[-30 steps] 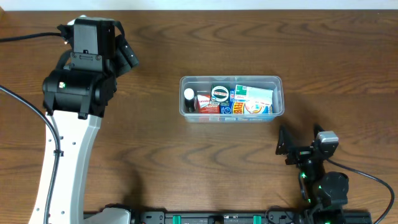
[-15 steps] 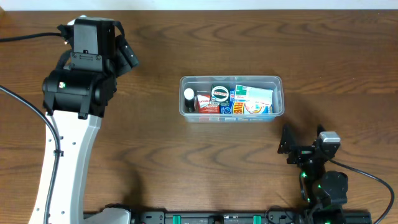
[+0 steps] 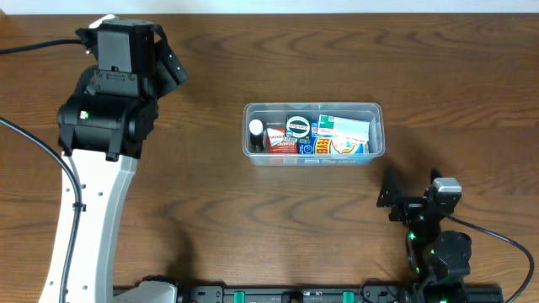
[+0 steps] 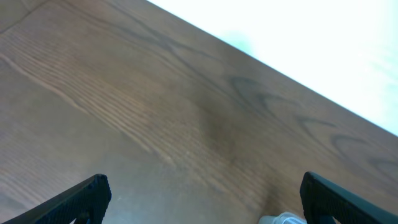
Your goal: Pack container
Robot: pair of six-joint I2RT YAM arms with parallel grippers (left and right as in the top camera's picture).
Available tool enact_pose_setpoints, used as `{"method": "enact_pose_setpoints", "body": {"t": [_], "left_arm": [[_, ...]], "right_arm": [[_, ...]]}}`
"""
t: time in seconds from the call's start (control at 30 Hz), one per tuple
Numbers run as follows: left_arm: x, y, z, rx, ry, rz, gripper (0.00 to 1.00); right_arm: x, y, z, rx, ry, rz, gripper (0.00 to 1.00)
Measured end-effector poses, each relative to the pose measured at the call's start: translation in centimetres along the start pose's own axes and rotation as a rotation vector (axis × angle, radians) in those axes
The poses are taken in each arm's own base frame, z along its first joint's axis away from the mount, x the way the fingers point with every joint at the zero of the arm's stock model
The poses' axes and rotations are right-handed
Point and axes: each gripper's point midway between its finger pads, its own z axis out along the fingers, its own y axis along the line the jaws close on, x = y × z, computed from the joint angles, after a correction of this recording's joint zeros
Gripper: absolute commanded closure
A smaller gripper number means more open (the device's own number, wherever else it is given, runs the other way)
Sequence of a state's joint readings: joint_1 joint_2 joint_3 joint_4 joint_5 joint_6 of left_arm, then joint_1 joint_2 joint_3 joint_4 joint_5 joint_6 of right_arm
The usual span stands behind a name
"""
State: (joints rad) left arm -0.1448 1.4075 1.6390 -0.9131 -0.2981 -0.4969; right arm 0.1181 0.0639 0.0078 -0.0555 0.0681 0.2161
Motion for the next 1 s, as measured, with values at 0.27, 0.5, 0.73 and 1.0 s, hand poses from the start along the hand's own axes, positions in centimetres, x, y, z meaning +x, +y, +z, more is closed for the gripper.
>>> {"method": "enact_pose_setpoints", "body": {"t": [0.27,0.5,0.73,1.0], "left_arm": [[-2.1,-1.2,-0.5,0.057,-0.083,-0.036,0.02],[-3.5,-2.3,-6.0,0.174,-0.202,0.021,0.02],[-1.5,-1.0,-11.8,0.313,-0.326,0.037,0.02],[4.2,4.7,-13.5,0.358,-0.417,-0.007,0.02]], "right_arm": [[0.0,-0.4,0.0,0.02,0.0,-0.001,0.01],[0.0,-0.4,0.0,0.024,-0.001,-0.001,0.01],[0.0,-0.5,0.0,0.027,-0.001,-0.001,0.01],[0.0,-0.5,0.0,0.03,-0.002,-0.001,0.01]]}}
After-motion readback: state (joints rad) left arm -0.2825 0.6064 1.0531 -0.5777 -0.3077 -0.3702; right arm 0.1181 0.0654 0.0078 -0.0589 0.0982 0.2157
